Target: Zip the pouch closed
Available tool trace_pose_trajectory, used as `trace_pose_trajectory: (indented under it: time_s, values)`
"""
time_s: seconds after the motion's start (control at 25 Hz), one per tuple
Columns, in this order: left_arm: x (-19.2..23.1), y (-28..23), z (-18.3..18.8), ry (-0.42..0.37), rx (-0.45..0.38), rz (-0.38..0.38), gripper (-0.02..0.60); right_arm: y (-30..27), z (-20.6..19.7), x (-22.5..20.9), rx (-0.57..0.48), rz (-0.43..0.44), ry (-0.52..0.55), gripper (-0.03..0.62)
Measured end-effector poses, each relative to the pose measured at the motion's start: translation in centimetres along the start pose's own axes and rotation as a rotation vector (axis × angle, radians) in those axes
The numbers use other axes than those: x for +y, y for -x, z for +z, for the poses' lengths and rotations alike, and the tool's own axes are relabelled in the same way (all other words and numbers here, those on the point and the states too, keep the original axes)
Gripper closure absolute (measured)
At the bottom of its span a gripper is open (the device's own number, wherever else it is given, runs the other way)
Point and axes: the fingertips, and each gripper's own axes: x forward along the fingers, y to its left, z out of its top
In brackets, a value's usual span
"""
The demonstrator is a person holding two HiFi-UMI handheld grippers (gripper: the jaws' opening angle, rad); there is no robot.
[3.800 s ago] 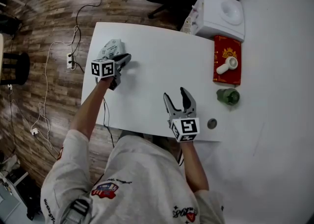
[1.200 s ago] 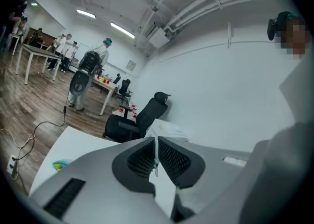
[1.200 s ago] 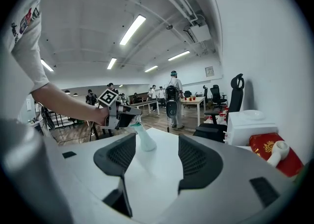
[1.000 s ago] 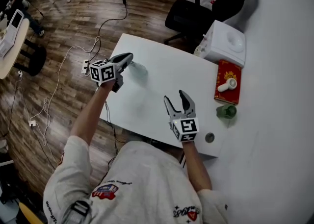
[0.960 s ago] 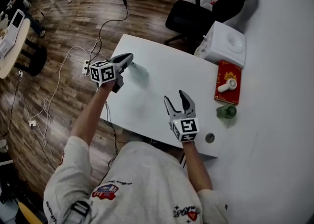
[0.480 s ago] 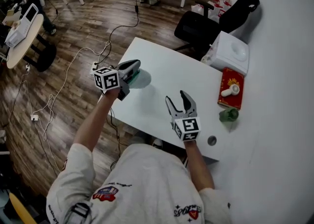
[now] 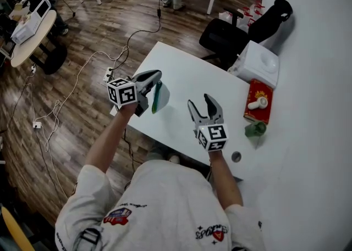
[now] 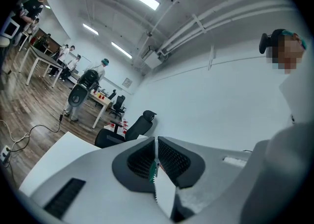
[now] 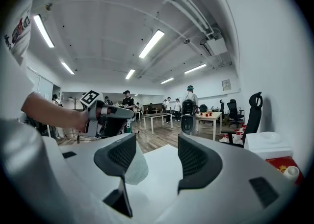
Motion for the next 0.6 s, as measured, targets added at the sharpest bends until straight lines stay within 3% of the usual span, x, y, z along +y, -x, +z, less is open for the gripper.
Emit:
trace_pose_trajectory:
  time_s: [0.6]
  values:
    - [-3.7, 1.5, -0.3, 0.008, -0.024, -0.002, 0.561, -1.8, 1.7, 6.3, -0.011, 0.14, 0.069, 0.359]
